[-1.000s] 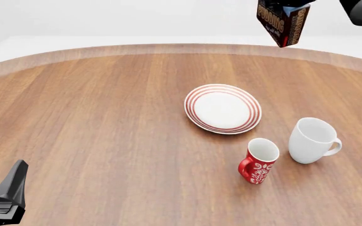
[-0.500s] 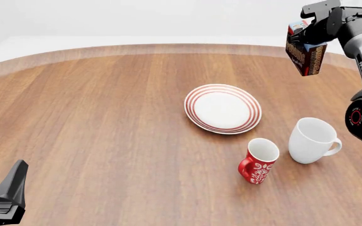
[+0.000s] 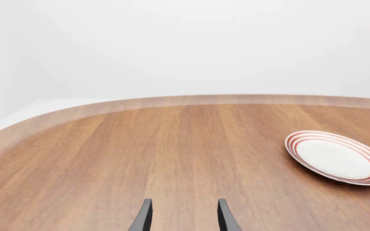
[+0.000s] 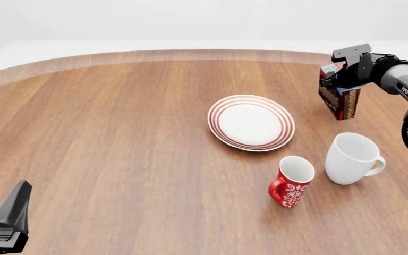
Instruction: Put the chocolate pudding to the right of the plate.
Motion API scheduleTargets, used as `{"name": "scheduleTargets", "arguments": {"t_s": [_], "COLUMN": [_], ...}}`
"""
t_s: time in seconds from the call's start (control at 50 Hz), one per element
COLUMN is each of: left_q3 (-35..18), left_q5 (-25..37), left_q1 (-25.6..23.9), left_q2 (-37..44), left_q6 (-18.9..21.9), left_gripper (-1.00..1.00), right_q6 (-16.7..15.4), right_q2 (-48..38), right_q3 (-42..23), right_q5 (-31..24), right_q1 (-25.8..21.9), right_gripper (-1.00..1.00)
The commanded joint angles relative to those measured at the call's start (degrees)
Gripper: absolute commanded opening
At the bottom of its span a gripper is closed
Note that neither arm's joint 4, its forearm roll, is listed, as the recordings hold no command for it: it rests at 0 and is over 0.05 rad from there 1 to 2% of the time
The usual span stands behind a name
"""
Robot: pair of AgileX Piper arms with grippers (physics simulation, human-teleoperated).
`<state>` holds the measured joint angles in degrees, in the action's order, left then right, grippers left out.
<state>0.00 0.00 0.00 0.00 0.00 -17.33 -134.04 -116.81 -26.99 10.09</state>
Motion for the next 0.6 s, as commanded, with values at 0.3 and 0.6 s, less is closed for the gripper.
{"name": "scheduleTargets", "arguments": {"t_s": [0.3, 0.6], "left_q3": [0.0, 0.0], "left_q5": [0.0, 0.0], "left_q1": [0.0, 0.0], "left_q2": [0.0, 0.0], "left_q6": [0.0, 0.0], "left_gripper": [1.0, 1.0], "right_q6": [-0.4, -6.31], "right_q2": [-2.22, 13.35], "right_q3": [5.05, 8.16], "right_q5": [3.22, 2.08], "right_q1": [0.48, 1.78], "right_gripper": [-1.0, 1.0]}}
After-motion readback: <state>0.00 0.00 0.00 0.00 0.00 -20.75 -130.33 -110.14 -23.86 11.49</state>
